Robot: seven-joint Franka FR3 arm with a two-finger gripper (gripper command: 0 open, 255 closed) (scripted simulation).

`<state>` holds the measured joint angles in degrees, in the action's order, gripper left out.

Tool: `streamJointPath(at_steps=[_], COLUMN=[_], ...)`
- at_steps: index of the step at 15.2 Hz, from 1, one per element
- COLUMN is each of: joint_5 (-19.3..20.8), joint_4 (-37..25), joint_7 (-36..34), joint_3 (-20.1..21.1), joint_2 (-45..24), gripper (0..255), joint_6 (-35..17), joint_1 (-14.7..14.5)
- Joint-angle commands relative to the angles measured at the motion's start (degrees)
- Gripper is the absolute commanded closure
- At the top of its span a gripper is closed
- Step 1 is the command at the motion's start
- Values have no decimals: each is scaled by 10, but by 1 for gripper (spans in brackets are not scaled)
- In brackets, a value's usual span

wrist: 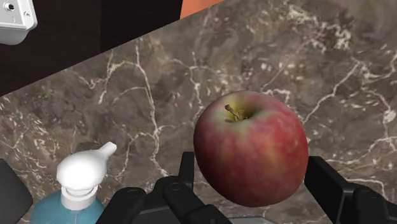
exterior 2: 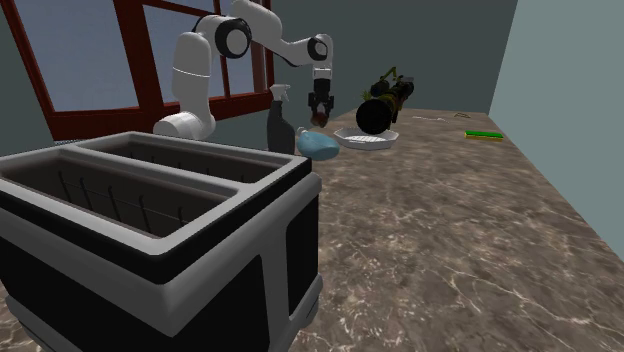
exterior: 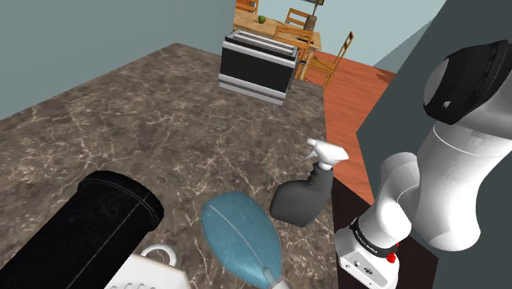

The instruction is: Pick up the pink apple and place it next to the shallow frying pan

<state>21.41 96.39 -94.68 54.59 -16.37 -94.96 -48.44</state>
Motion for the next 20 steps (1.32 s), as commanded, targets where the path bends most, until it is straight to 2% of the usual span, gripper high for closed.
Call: streamJointPath(at_steps=[1, 4, 12, 13, 18, 20], joint_5=[2, 9, 9, 9, 9, 7], joint_4=[16, 37, 37, 37, 37, -3], joint_7=[-5, -12, -13, -12, -13, -10], joint_3=[-1, -4, -4, -4, -4, -1], joint_2=[-1, -9, -9, -9, -9, -10], gripper=[255, 255, 255, 0, 0, 0], joint_6=[-16, -40, -40, -40, -40, -2], joint_1=[1, 1, 1, 1, 1, -10])
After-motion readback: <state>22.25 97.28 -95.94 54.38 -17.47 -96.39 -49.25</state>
